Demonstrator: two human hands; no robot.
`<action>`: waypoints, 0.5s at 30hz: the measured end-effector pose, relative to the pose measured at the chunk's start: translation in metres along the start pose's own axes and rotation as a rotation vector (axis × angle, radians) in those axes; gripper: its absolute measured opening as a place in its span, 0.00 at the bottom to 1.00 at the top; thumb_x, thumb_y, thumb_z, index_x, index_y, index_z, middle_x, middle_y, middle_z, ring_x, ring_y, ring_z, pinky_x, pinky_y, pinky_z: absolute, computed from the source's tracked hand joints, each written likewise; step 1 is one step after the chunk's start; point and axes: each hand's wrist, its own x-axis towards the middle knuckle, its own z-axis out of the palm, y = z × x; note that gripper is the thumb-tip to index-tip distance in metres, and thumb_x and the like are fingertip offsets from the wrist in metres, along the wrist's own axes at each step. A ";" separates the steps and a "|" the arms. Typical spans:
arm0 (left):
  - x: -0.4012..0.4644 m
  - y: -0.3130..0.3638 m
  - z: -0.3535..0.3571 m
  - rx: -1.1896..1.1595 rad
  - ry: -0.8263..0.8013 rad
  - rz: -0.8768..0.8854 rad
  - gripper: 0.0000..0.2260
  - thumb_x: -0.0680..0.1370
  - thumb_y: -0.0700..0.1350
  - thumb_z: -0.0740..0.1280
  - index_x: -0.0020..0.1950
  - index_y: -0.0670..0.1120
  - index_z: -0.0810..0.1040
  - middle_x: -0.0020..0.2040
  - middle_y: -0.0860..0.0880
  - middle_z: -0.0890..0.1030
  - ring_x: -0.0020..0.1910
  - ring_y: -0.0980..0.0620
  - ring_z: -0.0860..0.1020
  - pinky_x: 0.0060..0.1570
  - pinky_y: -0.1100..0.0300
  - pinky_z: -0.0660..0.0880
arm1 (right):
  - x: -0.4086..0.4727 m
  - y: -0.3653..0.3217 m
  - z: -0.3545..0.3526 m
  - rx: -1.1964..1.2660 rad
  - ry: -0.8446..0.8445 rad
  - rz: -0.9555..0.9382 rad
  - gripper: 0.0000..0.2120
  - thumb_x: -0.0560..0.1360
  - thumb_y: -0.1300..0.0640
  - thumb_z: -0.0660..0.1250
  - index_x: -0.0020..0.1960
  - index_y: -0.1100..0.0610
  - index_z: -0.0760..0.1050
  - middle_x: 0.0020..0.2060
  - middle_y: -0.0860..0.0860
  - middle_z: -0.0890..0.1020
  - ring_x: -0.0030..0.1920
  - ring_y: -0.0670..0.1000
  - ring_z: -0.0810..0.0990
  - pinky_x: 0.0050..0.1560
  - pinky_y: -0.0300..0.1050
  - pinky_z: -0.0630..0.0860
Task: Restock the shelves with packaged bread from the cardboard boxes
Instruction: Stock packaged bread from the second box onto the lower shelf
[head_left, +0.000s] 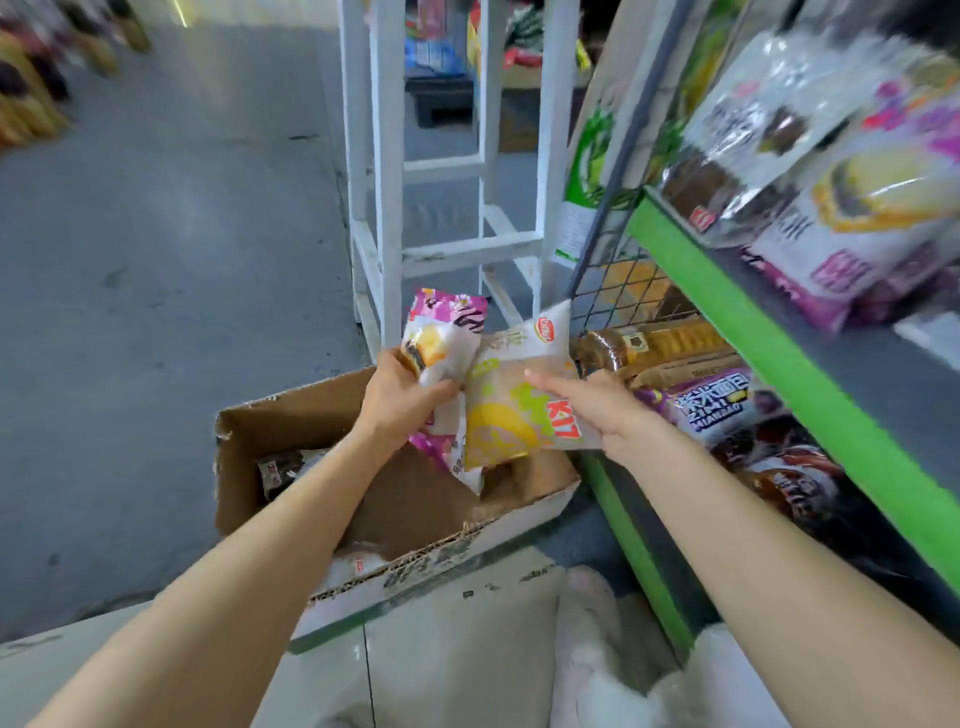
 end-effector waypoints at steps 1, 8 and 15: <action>-0.007 0.024 0.001 -0.034 -0.009 0.036 0.23 0.66 0.50 0.75 0.53 0.43 0.69 0.40 0.54 0.73 0.43 0.53 0.75 0.33 0.63 0.68 | -0.016 -0.011 -0.009 0.049 0.026 -0.058 0.31 0.67 0.50 0.76 0.63 0.62 0.71 0.50 0.58 0.83 0.42 0.53 0.84 0.37 0.45 0.82; -0.066 0.167 0.024 -0.144 -0.061 0.273 0.23 0.63 0.54 0.73 0.49 0.47 0.67 0.39 0.54 0.72 0.37 0.58 0.72 0.35 0.63 0.71 | -0.141 -0.070 -0.089 0.145 0.028 -0.425 0.09 0.73 0.56 0.70 0.52 0.53 0.76 0.40 0.49 0.83 0.35 0.45 0.82 0.32 0.40 0.80; -0.106 0.234 0.067 -0.346 -0.092 0.242 0.26 0.61 0.54 0.69 0.52 0.41 0.70 0.42 0.47 0.77 0.41 0.49 0.77 0.39 0.55 0.74 | -0.185 -0.072 -0.154 0.399 -0.282 -0.563 0.41 0.47 0.46 0.82 0.57 0.49 0.71 0.39 0.43 0.83 0.43 0.44 0.80 0.49 0.34 0.75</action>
